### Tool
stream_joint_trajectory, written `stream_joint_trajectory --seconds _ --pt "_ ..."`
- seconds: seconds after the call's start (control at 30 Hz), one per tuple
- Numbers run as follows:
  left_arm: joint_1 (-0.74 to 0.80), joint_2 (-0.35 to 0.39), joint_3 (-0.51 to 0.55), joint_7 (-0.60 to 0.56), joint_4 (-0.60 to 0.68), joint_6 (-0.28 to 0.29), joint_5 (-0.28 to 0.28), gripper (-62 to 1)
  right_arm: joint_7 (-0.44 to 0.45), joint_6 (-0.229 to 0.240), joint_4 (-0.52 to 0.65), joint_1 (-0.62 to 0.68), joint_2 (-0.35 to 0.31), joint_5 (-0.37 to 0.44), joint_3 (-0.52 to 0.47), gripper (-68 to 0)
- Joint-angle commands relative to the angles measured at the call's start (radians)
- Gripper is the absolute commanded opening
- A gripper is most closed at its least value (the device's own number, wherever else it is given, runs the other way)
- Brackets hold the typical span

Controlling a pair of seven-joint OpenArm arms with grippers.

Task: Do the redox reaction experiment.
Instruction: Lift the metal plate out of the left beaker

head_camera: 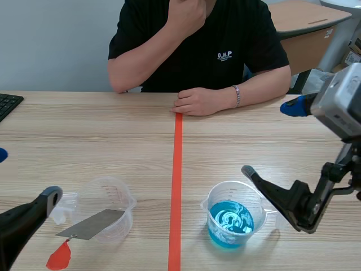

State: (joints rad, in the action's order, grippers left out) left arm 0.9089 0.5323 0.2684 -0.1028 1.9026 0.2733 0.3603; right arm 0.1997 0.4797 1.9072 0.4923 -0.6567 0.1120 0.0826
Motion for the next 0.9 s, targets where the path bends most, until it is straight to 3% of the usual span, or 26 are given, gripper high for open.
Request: stream_joint_trajectory --seconds 0.0,0.23,0.43,0.53,0.67,0.87 --pt "0.048 0.000 0.023 -0.013 0.021 0.002 0.009 1.4 0.024 0.000 0.018 -0.026 -0.005 -0.009 0.022 0.4" --pt "0.256 -0.008 0.134 -0.005 0.021 -0.004 -0.018 1.4 0.036 0.001 0.018 -0.109 -0.005 -0.076 0.172 0.4" --pt "0.365 -0.107 0.200 0.000 0.018 -0.074 -0.055 1.4 0.035 0.000 0.010 -0.187 -0.005 -0.101 0.312 0.4" --pt "0.393 -0.156 0.203 0.010 -0.003 -0.076 -0.085 1.4 0.036 0.000 -0.003 -0.228 -0.005 -0.123 0.380 0.4" --pt "0.404 -0.201 0.201 0.016 -0.056 -0.077 -0.085 1.4 0.054 0.000 -0.043 -0.282 -0.003 -0.131 0.468 0.4" --pt "0.394 -0.205 0.142 -0.015 -0.152 -0.077 -0.080 1.4 0.122 0.000 -0.109 -0.361 -0.002 -0.141 0.598 0.4"
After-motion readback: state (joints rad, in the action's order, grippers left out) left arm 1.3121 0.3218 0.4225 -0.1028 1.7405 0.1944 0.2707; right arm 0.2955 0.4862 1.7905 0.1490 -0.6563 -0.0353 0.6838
